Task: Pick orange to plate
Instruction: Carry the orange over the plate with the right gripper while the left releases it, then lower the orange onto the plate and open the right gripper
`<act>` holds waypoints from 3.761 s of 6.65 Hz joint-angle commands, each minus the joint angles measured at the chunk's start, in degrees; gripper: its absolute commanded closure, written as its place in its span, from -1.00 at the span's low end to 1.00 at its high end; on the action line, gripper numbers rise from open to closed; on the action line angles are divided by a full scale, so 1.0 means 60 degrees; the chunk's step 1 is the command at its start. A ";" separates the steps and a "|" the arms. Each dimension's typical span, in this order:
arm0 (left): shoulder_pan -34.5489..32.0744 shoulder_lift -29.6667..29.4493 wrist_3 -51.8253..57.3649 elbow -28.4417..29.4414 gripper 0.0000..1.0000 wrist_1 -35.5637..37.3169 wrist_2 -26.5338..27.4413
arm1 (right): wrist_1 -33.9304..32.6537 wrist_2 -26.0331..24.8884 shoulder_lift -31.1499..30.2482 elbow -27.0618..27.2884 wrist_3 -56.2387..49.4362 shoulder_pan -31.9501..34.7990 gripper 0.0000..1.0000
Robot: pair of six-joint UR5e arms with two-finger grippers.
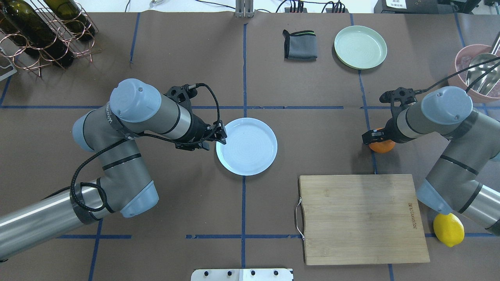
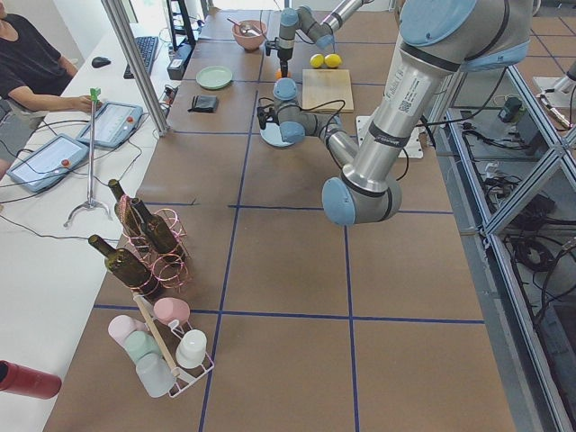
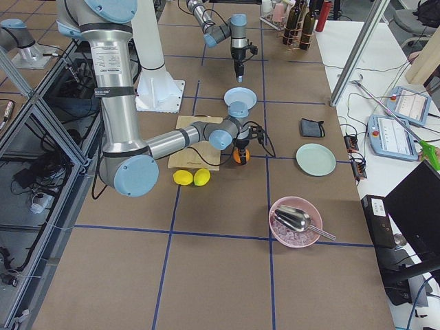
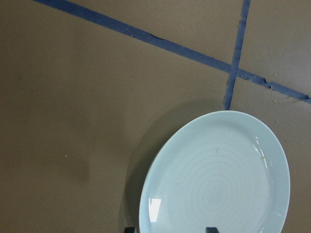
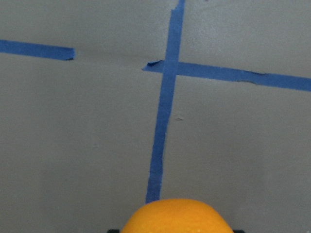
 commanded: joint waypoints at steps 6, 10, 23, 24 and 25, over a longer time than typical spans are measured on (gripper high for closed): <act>-0.0539 0.1382 0.0098 -0.1828 -0.23 0.0033 -0.0058 | -0.3691 -0.1118 0.5180 -0.0205 0.4882 -0.1680 1.00; -0.1084 0.2485 0.0113 -0.2519 -1.00 0.0033 0.0000 | -0.1655 -0.1665 0.6147 -0.2458 0.5921 -0.2298 1.00; -0.1040 0.2426 0.0025 -0.2445 -1.00 0.0019 0.0000 | -0.3967 -0.1929 0.5827 0.0279 0.5644 -0.2330 -1.00; -0.1069 0.2455 0.0069 -0.2518 -1.00 0.0019 0.0000 | -0.4839 -0.1900 0.5780 0.1297 0.5367 -0.2097 -1.00; -0.1142 0.2499 0.0171 -0.2562 -1.00 0.0019 -0.0116 | -0.4993 -0.1812 0.5519 0.1742 0.5306 -0.1804 -1.00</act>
